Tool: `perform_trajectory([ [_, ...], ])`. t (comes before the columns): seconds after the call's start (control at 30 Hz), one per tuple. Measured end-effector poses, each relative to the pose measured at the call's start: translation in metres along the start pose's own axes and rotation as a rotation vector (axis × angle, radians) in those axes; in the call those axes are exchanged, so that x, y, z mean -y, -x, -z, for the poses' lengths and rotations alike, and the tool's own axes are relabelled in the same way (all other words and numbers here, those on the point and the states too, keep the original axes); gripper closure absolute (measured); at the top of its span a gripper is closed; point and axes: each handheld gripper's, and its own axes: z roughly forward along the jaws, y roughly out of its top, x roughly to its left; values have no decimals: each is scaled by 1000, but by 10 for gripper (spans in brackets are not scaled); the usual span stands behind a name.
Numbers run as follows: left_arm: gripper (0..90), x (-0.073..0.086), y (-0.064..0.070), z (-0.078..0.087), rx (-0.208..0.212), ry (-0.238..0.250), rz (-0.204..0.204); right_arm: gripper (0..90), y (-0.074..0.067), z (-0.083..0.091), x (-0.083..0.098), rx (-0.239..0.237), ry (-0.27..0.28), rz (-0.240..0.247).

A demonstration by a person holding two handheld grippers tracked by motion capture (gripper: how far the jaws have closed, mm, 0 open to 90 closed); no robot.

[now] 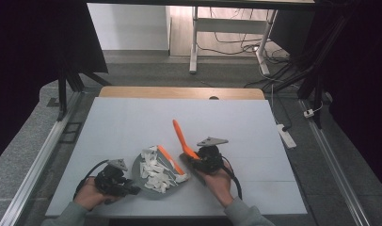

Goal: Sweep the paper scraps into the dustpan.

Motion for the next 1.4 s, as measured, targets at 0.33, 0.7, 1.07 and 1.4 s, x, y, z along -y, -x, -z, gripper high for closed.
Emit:
perform_trajectory([
  [0.33, 612, 2, 1, -2, -3, 20, 10, 701, -45, 8, -10, -83, 79, 80],
  [0.7, 615, 7, 1, -2, -12, 77, 6, 701, -14, 41, -18, -78, 171, 35],
  [1.07, 616, 7, 1, 0, -36, 133, 3, 702, 17, 51, -16, -54, 196, -16],
  [1.4, 615, 4, 6, 19, -82, 260, 48, 702, 37, 69, -13, -97, 258, 5],
])
